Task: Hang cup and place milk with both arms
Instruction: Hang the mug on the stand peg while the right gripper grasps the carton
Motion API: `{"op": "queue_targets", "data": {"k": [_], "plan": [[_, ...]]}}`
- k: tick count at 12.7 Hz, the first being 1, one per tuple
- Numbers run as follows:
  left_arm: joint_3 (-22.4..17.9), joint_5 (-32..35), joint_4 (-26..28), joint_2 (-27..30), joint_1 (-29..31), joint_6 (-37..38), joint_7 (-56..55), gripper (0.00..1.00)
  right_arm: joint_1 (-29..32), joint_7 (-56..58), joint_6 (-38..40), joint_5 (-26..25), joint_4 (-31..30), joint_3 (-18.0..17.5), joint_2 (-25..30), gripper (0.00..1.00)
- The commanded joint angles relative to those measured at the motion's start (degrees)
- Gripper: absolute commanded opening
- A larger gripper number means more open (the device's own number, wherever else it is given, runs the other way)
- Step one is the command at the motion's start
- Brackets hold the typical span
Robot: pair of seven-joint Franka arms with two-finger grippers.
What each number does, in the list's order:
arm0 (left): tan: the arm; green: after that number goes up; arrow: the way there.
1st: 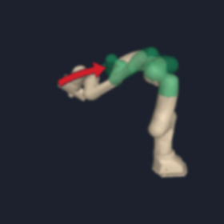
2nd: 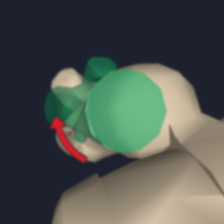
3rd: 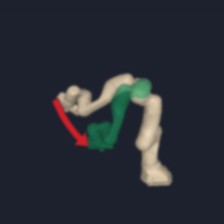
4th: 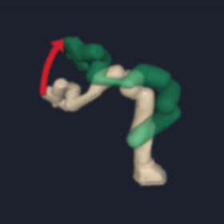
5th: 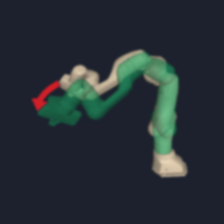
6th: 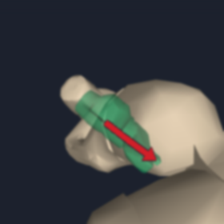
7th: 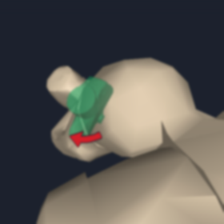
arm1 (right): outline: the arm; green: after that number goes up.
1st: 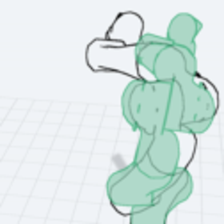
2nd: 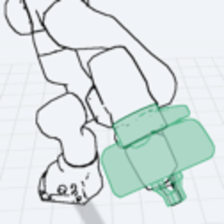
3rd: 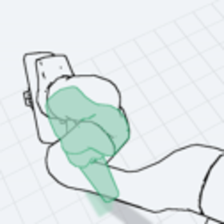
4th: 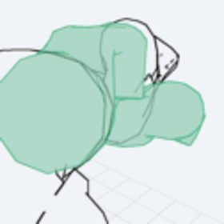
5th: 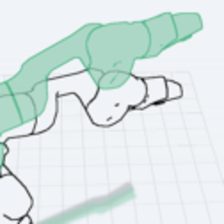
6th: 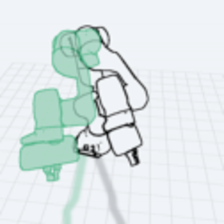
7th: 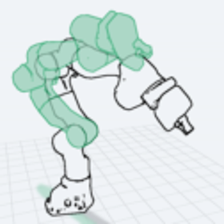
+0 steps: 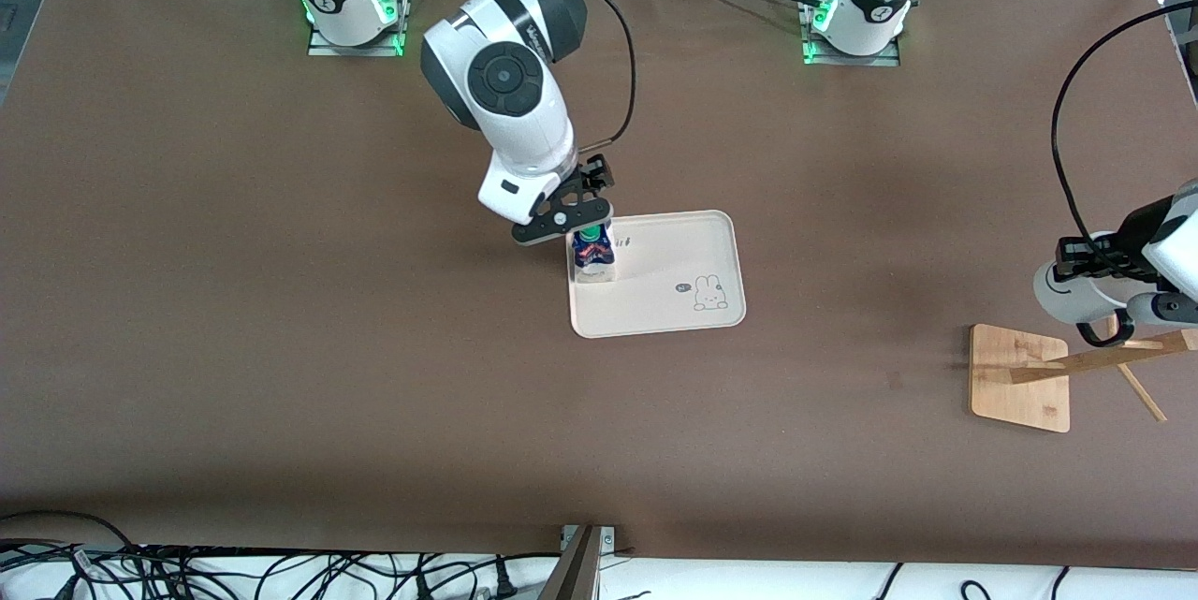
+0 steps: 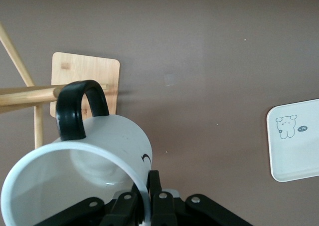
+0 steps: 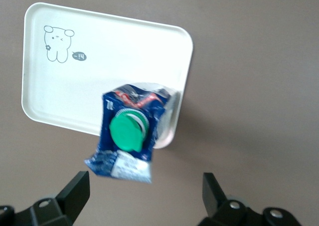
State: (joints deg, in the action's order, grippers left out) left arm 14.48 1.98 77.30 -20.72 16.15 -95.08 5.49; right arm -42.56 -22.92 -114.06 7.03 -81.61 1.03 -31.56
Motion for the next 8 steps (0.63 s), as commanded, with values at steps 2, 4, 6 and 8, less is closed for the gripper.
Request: {"op": "queue_targets", "data": {"k": [2,4,6,8], "plan": [[0.38,-0.58,-2.5,-1.6,-0.51,-1.16,1.28,0.0,-2.0,-5.03,-1.6,0.01,5.57,0.64,-4.56,1.0],[0.29,0.12,-2.59,-1.43,-0.25,-1.25,1.28,0.0,-2.09,-5.56,-1.78,-0.08,6.46,0.64,-5.97,1.0],[0.2,0.65,-2.59,-1.43,0.19,-1.17,2.41,0.0,-2.7,-5.65,-1.78,-2.35,6.29,0.64,-6.24,1.0],[0.03,1.7,-2.51,-1.43,0.54,-1.25,4.96,0.0,-2.88,-5.74,-1.6,-4.03,6.03,0.64,-6.24,0.86]]}}
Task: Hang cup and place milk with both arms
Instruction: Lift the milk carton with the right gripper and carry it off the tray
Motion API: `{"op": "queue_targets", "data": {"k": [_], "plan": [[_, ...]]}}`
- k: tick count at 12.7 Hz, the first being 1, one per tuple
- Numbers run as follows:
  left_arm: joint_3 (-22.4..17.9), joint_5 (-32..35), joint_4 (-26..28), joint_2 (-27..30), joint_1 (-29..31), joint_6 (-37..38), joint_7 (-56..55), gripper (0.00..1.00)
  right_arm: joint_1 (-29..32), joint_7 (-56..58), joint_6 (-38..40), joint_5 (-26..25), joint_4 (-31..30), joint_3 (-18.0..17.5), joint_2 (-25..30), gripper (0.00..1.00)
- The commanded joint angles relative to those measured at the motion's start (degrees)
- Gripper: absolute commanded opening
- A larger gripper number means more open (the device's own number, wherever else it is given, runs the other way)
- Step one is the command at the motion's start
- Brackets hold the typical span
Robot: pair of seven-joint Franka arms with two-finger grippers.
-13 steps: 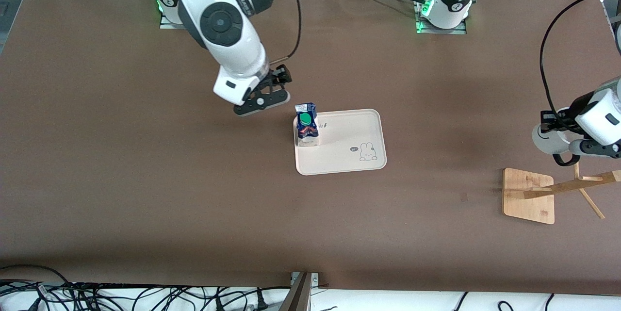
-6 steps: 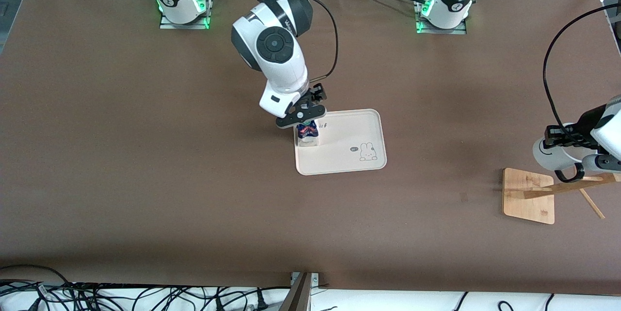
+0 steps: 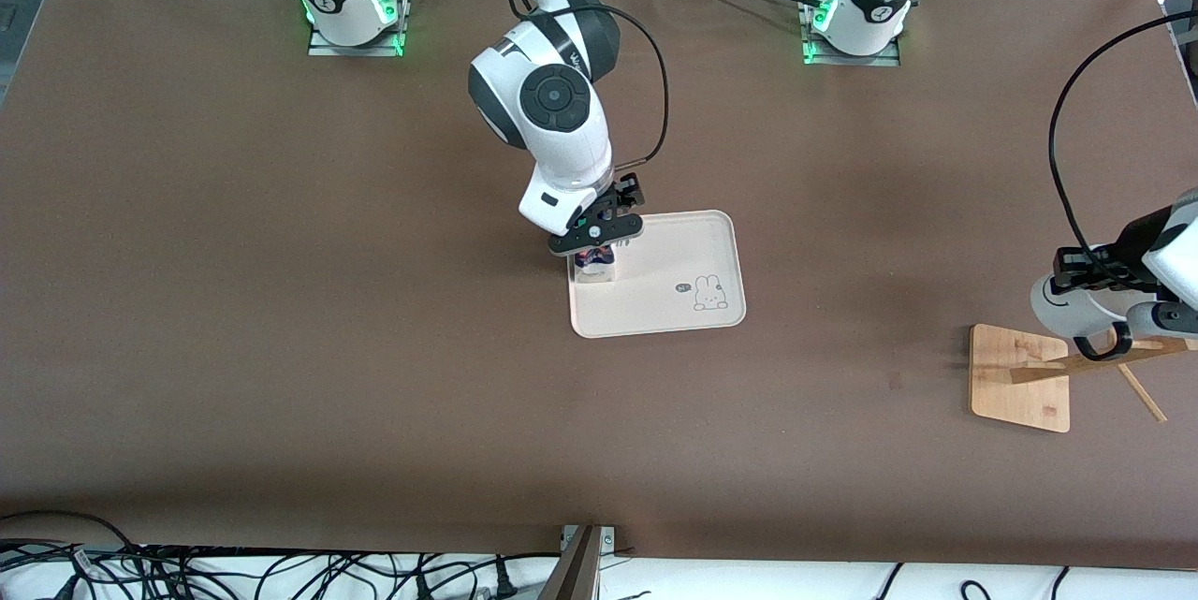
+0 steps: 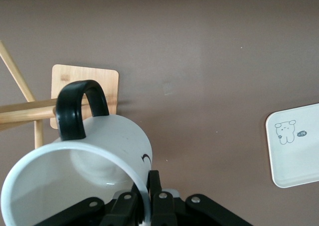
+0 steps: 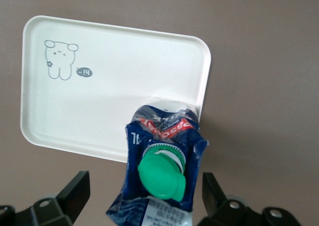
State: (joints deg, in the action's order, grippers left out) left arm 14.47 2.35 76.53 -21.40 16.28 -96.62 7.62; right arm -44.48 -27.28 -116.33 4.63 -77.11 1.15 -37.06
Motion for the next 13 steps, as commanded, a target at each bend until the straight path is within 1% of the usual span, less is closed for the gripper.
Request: {"op": "queue_targets", "data": {"k": [1,3,4,5,6,8,10,11,12,13], "plan": [[-0.06,1.34,-1.74,-1.01,0.68,0.21,2.93,0.0,-0.96,-0.94,0.93,-1.73,1.52,0.61,-0.73,0.73],[-0.06,2.47,-1.56,-1.97,0.95,-0.4,2.93,0.0,-0.61,-0.15,1.28,-1.9,1.52,0.78,-0.64,0.5],[-0.06,2.57,-1.39,-2.07,1.21,-0.58,2.93,0.0,-0.61,-0.06,1.28,-1.9,1.52,0.78,-0.64,0.41],[-0.06,2.66,-1.39,-2.5,1.65,-0.58,2.93,0.0,-0.44,0.03,1.46,-1.9,1.52,0.87,-0.55,0.37],[-0.06,2.83,-0.95,-2.51,2.35,-0.41,2.93,0.0,-0.44,0.03,2.24,-1.9,1.61,0.87,-0.29,0.36],[-0.06,3.45,0.28,-2.59,3.41,-0.14,2.93,0.0,-0.26,-0.14,6.27,-1.29,2.13,1.04,0.5,0.37],[-0.06,3.54,0.81,-2.59,4.02,0.12,2.76,0.0,1.05,-0.06,9.0,-0.85,2.49,1.22,2.87,0.37],[-0.06,3.8,0.72,-2.51,3.77,0.9,2.67,0.46,2.62,-0.06,10.23,-0.59,2.49,1.22,4.44,0.37],[0.29,4.93,0.72,-2.16,3.07,2.56,1.62,0.99,4.64,0.29,11.03,-0.41,2.4,1.13,5.76,0.38],[0.9,4.94,0.2,-2.07,2.89,2.93,0.05,1.0,6.75,2.64,12.26,0.98,2.31,1.13,6.56,0.38]]}}
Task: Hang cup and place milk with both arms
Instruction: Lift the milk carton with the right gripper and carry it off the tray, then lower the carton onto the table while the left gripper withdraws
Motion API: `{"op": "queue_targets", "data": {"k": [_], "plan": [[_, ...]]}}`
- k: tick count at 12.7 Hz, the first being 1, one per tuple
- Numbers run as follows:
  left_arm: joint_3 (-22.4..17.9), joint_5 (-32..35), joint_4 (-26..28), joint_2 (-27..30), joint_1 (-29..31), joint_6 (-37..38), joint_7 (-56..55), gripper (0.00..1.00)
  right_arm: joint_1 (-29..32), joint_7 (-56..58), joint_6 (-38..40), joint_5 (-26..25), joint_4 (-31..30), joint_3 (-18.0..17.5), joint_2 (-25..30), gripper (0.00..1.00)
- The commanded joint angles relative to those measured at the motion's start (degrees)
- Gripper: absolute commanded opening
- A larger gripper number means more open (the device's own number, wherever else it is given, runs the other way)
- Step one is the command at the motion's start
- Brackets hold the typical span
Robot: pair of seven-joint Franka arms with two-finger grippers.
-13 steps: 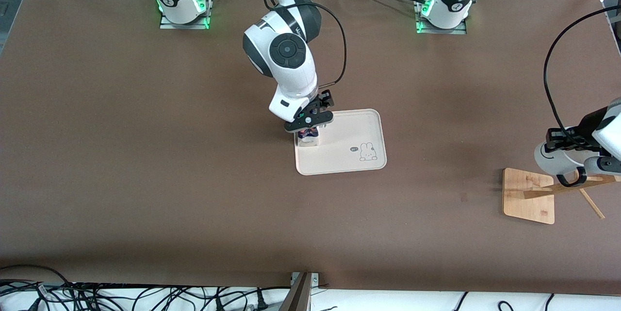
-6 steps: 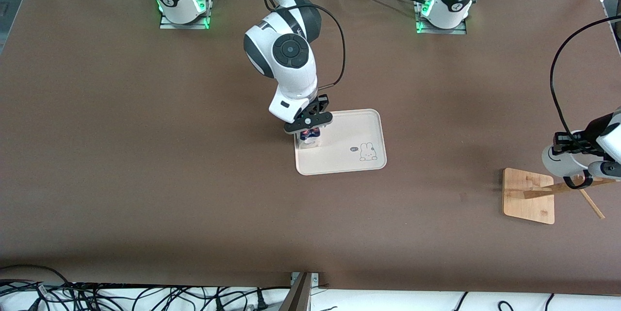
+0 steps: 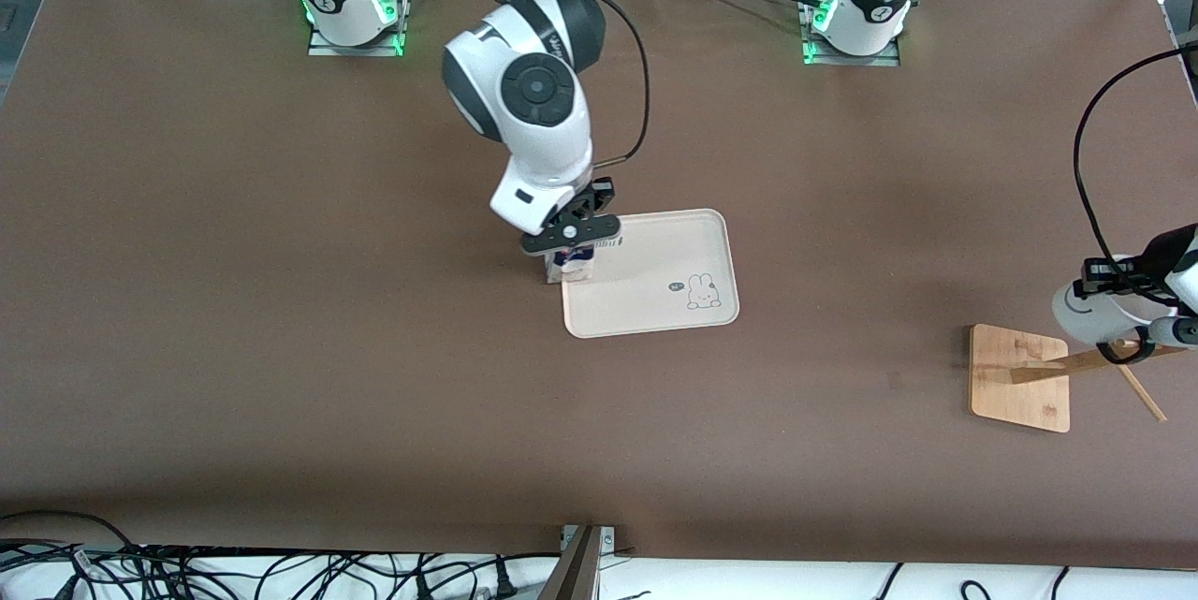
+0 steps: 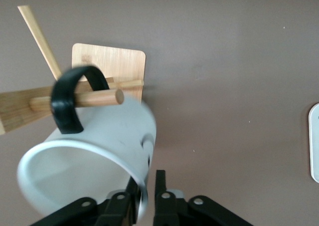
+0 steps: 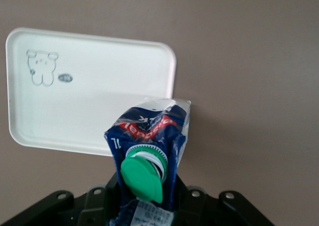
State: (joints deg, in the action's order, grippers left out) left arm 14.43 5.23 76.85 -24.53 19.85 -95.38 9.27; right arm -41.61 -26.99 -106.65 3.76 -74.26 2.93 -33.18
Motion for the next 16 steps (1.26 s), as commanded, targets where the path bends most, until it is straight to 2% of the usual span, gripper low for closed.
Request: {"op": "queue_targets", "data": {"k": [1,4,8,10,13,14,16], "plan": [[1.21,2.24,-0.21,1.24,-1.03,1.69,-2.67,1.0,6.25,6.81,4.07,2.82,-0.62,-0.65,3.11,0.38],[2.0,2.51,-0.38,3.6,-4.71,3.0,-4.87,1.0,15.91,18.95,6.63,5.45,-3.24,-0.47,5.57,0.38],[2.79,1.8,-0.65,8.0,-11.31,9.5,-6.02,1.0,27.44,30.66,6.28,6.44,-10.01,0.23,7.69,0.4],[4.64,1.72,-0.65,10.28,-11.67,13.36,-6.02,1.0,28.95,30.85,4.8,6.44,-14.4,2.15,9.44,0.4],[4.91,1.72,-0.65,12.31,-11.67,18.37,-5.93,1.0,28.95,31.38,1.72,6.26,-18.8,5.41,10.58,0.4],[4.82,1.72,-0.65,12.32,-11.67,20.22,-5.85,1.0,28.95,31.82,0.41,6.26,-20.21,5.51,10.94,0.4],[3.33,-0.2,1.1,15.99,-11.76,20.41,-4.96,1.0,28.95,32.0,-4.59,5.91,-26.17,5.59,13.21,0.4]]}}
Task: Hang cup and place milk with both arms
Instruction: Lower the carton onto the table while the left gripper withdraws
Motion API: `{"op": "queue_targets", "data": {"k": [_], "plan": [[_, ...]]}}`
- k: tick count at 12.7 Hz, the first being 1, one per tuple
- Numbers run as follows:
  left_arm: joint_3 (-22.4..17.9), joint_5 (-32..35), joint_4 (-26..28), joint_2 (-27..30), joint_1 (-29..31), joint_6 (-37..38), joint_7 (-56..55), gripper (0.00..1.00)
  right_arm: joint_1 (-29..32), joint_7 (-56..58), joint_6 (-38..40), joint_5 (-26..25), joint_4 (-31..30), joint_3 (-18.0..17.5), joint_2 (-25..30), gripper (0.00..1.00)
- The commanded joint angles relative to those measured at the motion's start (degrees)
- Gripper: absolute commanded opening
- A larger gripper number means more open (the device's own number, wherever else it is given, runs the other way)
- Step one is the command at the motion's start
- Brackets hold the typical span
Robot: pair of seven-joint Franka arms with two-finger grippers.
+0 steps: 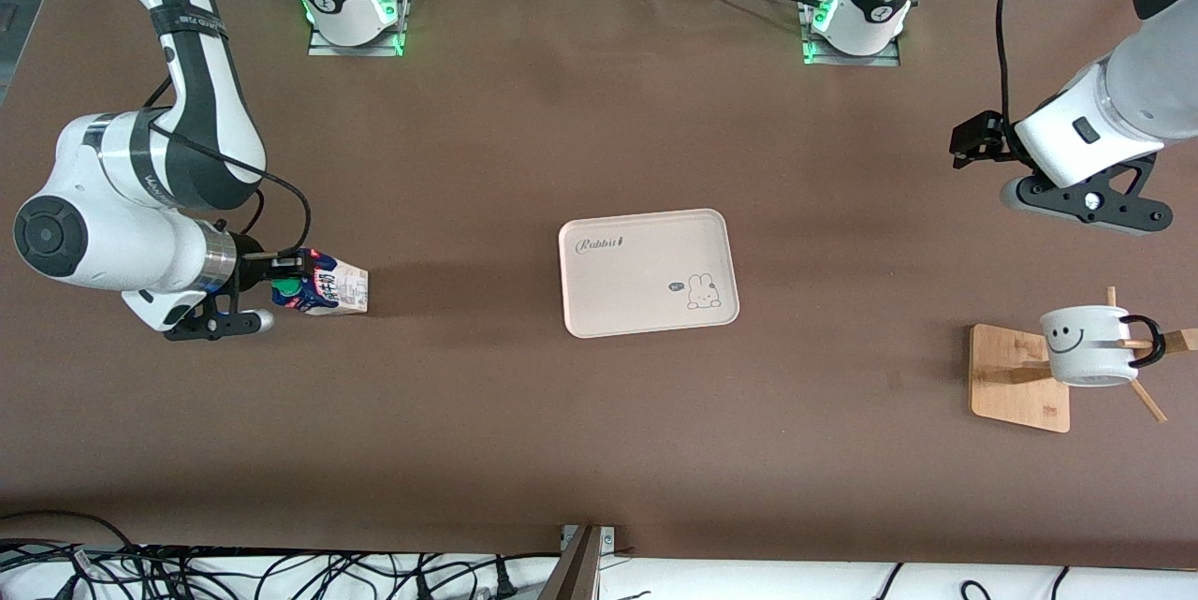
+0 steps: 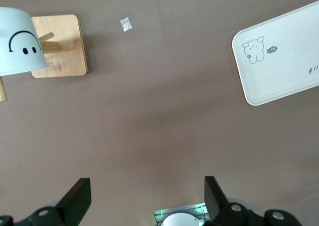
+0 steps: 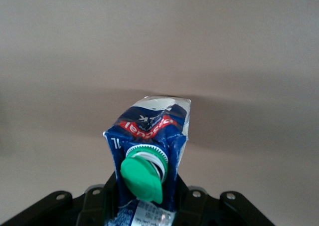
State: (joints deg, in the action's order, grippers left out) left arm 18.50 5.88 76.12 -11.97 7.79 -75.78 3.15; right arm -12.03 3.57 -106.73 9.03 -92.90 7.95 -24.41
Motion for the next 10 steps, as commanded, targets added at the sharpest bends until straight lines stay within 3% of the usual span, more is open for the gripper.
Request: {"op": "queue_targets", "data": {"k": [1,2,3,4,5,6,10], "plan": [[-3.79,-3.92,3.32,4.14,-0.22,0.73,1.68,1.0,-0.63,1.44,-7.23,0.64,-10.52,0.58,5.68,0.4],[-11.04,-6.91,6.9,6.67,-5.19,-1.02,2.21,1.0,-0.63,1.44,-8.74,0.64,-12.37,0.58,6.3,0.41],[-15.03,-7.63,12.16,10.09,-8.72,-5.73,2.21,1.0,-0.63,1.44,-9.1,0.64,-12.83,0.58,6.3,0.45],[-15.33,-7.2,17.43,14.04,-9.45,-11.61,1.26,1.0,-0.63,1.53,-9.02,0.64,-12.75,0.58,6.3,0.56],[-15.33,-7.11,21.75,16.78,-9.72,-16.98,-0.06,1.0,-0.54,3.01,-9.02,0.55,-12.05,0.58,6.04,0.88],[-15.77,-7.03,23.45,17.94,-9.63,-18.07,-1.46,1.0,-0.37,6.07,-8.67,0.55,-11.35,0.58,5.78,1.0],[-15.77,-3.51,23.29,18.04,-9.72,-18.17,-4.11,1.0,2.01,6.37,-5.7,1.08,-6.35,1.19,4.9,1.0]]}}
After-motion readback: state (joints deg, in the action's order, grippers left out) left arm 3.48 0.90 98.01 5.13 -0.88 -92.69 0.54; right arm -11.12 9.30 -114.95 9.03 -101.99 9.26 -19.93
